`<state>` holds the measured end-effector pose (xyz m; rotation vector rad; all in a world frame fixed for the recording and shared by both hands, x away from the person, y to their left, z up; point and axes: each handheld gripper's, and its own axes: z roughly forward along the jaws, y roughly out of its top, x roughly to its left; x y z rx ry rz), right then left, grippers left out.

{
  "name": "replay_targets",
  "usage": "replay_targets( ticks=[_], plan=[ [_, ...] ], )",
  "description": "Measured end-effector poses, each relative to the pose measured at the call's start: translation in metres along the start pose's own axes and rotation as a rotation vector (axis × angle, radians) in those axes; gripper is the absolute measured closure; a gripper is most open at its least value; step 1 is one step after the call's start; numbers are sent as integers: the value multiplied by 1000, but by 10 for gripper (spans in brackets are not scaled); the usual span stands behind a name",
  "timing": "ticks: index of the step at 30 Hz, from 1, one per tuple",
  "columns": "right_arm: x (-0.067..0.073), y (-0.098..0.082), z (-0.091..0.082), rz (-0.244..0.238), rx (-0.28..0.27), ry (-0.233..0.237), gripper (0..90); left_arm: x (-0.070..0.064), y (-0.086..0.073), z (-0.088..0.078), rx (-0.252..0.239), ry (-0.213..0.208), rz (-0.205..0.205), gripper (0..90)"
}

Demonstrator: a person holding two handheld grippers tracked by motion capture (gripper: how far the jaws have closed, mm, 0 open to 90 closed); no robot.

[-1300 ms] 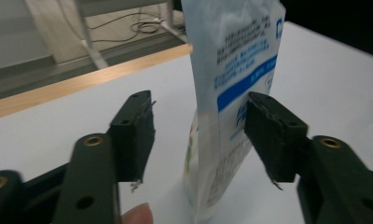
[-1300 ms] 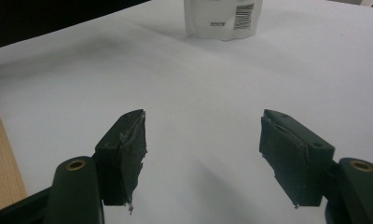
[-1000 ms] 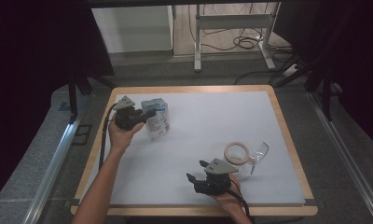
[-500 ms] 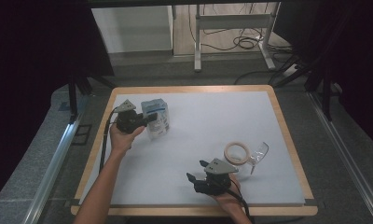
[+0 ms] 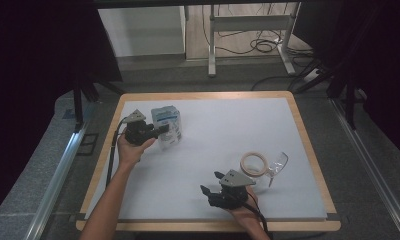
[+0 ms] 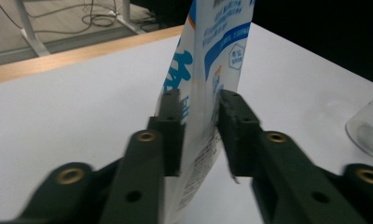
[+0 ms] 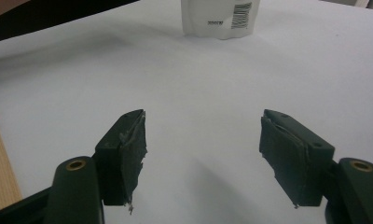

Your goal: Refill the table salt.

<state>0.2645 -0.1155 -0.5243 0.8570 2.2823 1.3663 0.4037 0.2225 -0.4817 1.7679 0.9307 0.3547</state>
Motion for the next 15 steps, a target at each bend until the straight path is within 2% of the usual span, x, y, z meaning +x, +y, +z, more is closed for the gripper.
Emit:
replay_targets(
  ticks=[2, 7, 15],
  plan=[
    [0, 0, 0, 0, 1, -1, 324, 0, 1, -1, -4, 11, 7, 803],
    [0, 0, 0, -1, 0, -2, 324, -3, 0, 1, -8, 27, 26, 892],
    [-1, -1, 0, 0, 1, -8, 324, -10, 5, 0, -8, 24, 46, 900]
  ],
)
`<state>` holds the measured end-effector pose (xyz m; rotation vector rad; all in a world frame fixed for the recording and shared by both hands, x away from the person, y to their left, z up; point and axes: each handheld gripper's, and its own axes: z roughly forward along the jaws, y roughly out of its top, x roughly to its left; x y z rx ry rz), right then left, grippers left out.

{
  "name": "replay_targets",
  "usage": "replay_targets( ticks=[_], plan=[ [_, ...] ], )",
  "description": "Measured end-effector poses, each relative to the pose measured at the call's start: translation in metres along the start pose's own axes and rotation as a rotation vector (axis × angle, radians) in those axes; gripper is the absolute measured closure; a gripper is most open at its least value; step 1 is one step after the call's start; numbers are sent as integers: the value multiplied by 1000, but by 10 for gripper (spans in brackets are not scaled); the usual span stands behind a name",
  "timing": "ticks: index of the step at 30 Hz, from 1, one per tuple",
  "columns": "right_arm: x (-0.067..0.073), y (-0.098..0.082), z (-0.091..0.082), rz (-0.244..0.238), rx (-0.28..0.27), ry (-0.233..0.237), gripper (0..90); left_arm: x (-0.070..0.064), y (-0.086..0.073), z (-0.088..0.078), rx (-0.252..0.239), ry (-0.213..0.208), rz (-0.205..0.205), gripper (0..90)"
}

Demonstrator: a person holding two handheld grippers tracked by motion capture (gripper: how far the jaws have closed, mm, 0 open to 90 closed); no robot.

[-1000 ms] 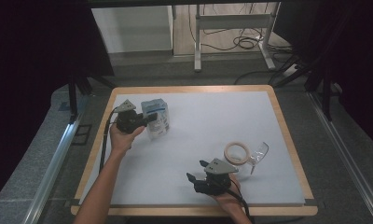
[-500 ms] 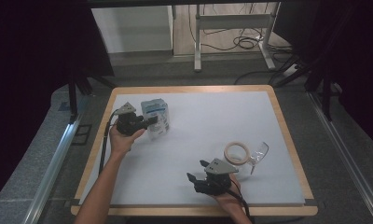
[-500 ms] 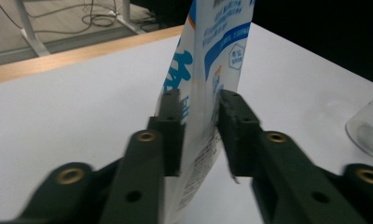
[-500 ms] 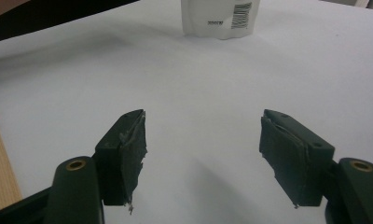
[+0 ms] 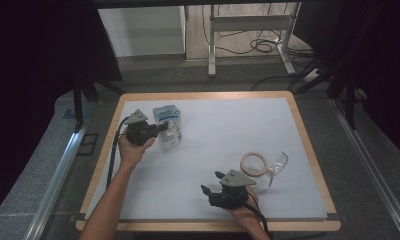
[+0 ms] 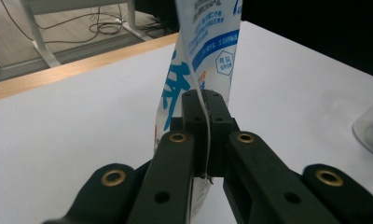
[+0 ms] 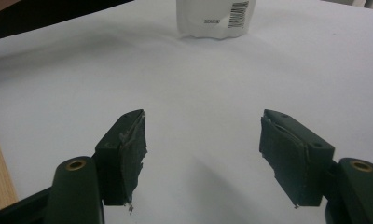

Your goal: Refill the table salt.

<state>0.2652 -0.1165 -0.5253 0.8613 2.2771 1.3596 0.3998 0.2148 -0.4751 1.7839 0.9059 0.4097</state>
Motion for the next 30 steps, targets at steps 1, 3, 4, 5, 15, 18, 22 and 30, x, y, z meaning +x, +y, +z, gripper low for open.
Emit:
replay_targets(
  ticks=[1, 3, 4, 5, 15, 18, 22, 30],
  plan=[
    [0, 0, 0, 0, 0, 0, 324, -2, 2, -1, 0, -7, 4, 900],
    [0, 0, 0, 1, -2, 2, 324, -5, 5, -2, 4, -8, 13, 900],
    [1, 0, 0, -1, -3, 0, 324, -7, 6, -3, 5, -13, 11, 900],
    [1, 0, 0, 0, -4, 0, 324, -9, 7, -4, 5, -19, 14, 900],
    [8, 0, 4, -23, -22, -2, 321, -35, 21, -31, -35, -102, 17, 900],
    [11, 1, 6, -26, -27, -2, 314, -46, 24, -39, -43, -125, 30, 900],
    [13, 4, 12, -30, -27, -10, 297, -65, 28, -48, -47, -154, 44, 900],
    [14, 11, 26, -54, -26, -54, 271, -100, 32, -60, -50, -237, 64, 900]
  ],
)
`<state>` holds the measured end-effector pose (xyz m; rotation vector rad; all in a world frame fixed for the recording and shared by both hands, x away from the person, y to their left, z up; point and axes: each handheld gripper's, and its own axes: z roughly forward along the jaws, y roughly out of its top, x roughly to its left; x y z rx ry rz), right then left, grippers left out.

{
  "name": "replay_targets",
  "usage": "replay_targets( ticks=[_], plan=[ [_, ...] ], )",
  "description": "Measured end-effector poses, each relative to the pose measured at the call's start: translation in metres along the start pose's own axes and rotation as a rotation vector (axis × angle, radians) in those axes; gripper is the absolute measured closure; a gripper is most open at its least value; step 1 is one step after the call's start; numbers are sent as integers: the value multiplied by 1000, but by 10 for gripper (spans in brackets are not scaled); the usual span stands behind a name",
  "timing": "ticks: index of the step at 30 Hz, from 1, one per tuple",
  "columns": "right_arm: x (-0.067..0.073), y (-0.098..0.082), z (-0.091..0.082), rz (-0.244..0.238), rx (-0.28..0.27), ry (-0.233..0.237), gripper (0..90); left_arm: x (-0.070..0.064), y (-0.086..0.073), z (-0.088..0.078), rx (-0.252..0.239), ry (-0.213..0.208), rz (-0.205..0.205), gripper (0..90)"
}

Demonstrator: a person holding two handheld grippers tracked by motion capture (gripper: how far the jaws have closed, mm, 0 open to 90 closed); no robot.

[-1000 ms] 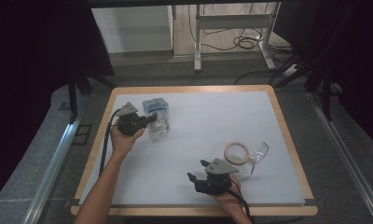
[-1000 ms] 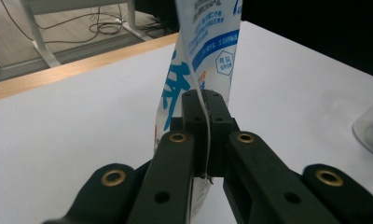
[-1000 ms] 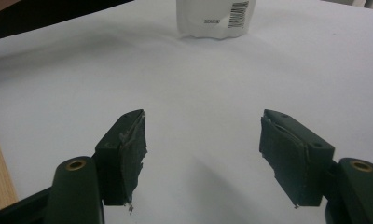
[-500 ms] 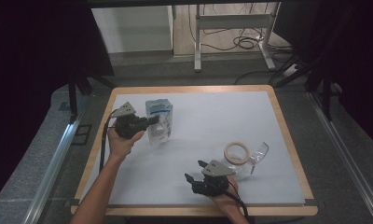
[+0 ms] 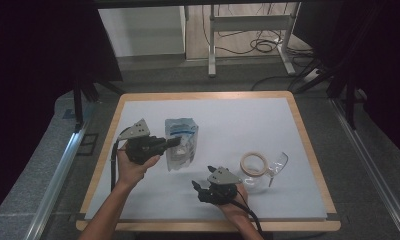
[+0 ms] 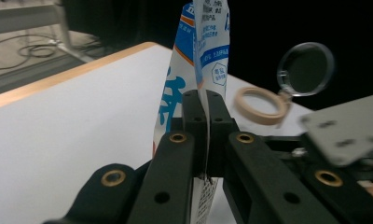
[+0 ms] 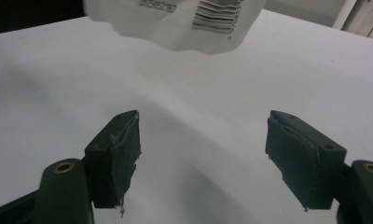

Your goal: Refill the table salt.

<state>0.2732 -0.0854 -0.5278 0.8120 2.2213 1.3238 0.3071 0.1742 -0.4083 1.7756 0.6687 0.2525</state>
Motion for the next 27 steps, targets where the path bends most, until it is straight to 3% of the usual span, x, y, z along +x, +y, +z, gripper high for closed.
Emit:
replay_targets(
  ticks=[7, 15, 21, 23, 25, 27],
  plan=[
    [2, 3, 6, -23, -2, -32, 264, -21, 3, 5, 4, -60, 16, 900],
    [-2, 3, 8, -46, -19, -85, 245, -26, -2, 14, 24, -75, -2, 900],
    [2, 5, 10, -123, -42, -129, 251, -29, 0, 21, 36, -80, 0, 900],
    [5, 5, 10, -145, -57, -119, 257, -30, 1, 24, 38, -91, -8, 900],
    [9, 6, 10, -192, -64, -143, 265, -31, 2, 27, 45, -93, -11, 900],
    [9, 5, 9, -195, -58, -154, 279, -33, 5, 30, 51, -84, -3, 900]
  ],
)
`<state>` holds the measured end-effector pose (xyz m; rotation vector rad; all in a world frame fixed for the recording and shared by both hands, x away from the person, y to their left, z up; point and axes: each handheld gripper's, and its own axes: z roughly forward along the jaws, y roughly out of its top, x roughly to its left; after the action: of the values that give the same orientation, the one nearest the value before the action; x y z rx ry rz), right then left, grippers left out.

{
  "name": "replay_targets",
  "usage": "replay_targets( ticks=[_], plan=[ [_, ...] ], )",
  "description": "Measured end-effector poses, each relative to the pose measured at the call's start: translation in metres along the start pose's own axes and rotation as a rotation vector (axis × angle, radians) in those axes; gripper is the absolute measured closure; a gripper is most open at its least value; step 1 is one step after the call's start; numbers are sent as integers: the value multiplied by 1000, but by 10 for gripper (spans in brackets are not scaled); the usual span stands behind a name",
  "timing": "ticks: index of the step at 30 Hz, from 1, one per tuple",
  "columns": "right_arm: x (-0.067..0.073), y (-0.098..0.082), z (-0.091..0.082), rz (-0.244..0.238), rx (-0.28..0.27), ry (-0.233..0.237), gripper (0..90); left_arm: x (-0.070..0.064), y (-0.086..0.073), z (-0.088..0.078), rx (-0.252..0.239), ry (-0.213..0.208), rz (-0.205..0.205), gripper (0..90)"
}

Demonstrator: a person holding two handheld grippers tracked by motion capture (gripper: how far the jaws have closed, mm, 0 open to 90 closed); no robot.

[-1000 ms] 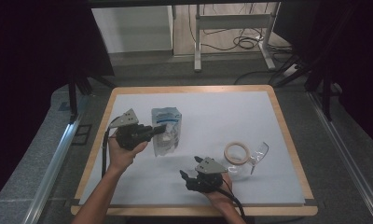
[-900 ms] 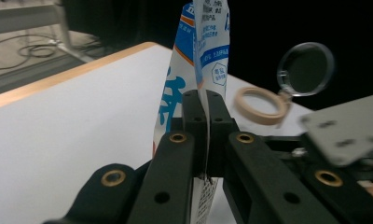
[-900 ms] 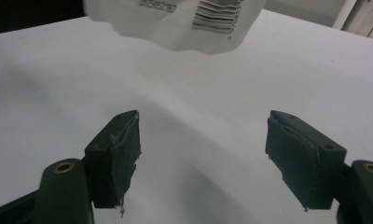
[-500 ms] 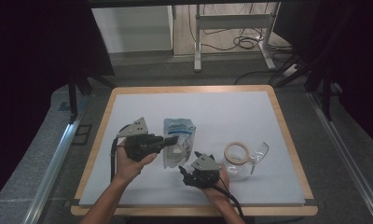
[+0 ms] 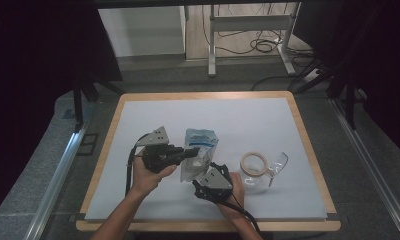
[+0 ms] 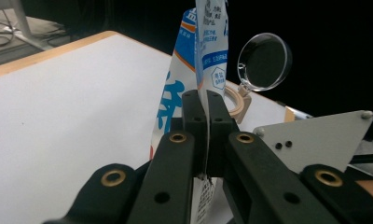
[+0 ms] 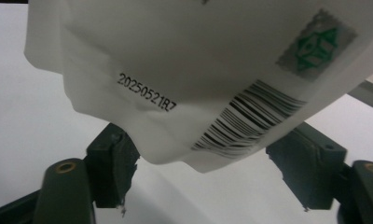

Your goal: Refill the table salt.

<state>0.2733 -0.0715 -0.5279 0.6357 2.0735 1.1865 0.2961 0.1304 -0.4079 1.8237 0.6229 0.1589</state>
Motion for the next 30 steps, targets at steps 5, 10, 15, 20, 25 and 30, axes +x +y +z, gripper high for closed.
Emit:
replay_targets(
  ticks=[5, 10, 15, 20, 25, 30],
  plan=[
    [-3, -3, -4, 32, 24, -1, 310, 3, 4, 9, 19, -15, -31, 900],
    [-7, -7, -9, 86, 26, 16, 319, 2, 11, 21, 39, -42, -33, 900],
    [-9, -11, -18, 120, 16, 2, 333, -3, 19, 31, 60, -59, -17, 900],
    [-10, -15, -24, 146, 13, -7, 356, -7, 26, 41, 88, -85, -6, 900],
    [-10, -18, -29, 169, 11, -12, 374, -8, 30, 50, 115, -92, -3, 900],
    [-7, -21, -33, 179, 21, -25, 383, -7, 32, 59, 141, -101, -6, 900]
  ],
)
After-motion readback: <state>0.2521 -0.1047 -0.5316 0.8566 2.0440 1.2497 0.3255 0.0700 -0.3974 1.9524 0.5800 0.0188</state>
